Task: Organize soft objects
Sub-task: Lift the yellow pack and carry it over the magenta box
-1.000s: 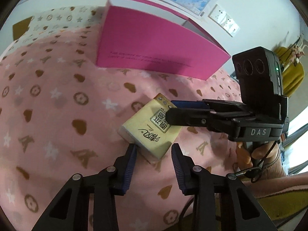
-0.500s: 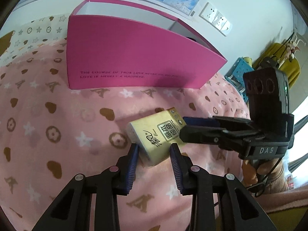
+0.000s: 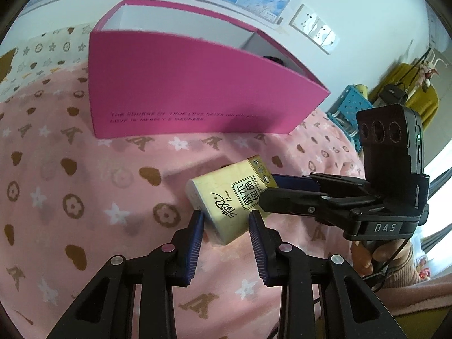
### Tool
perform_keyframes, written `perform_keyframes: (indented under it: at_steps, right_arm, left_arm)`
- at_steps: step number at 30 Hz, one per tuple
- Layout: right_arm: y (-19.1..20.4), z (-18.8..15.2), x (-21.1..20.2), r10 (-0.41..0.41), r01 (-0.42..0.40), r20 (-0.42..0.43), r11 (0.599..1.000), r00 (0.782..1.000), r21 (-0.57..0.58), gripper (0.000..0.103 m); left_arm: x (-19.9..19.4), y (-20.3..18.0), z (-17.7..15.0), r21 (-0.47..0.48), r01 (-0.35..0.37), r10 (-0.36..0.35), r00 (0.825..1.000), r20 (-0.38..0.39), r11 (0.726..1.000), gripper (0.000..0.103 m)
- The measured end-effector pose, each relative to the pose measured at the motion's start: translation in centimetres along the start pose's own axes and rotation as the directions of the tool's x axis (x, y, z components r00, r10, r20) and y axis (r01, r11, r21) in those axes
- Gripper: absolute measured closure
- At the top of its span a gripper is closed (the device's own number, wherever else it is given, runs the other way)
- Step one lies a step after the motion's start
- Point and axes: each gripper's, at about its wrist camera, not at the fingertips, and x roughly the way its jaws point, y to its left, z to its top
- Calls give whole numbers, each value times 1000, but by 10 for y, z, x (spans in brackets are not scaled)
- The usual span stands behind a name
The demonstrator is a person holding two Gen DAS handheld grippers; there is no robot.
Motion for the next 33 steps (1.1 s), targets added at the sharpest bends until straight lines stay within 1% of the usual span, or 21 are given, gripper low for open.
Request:
perform_keyframes:
  at_steps: [11, 17, 33]
  right_arm:
    - [4, 7, -23, -17, 19, 58, 999, 998, -30, 60]
    - [5, 10, -30, -26, 29, 77, 999, 997, -36, 60]
    - [5, 9, -40, -37, 43, 110, 998, 993, -51, 60]
  left_arm:
    - [-13, -17, 17, 57, 3, -6, 999, 51, 998, 70]
    - [-17, -24, 23, 86, 0, -6, 997, 72, 996, 70]
    - [-20, -34, 32, 111, 0, -11, 995, 97, 994, 70]
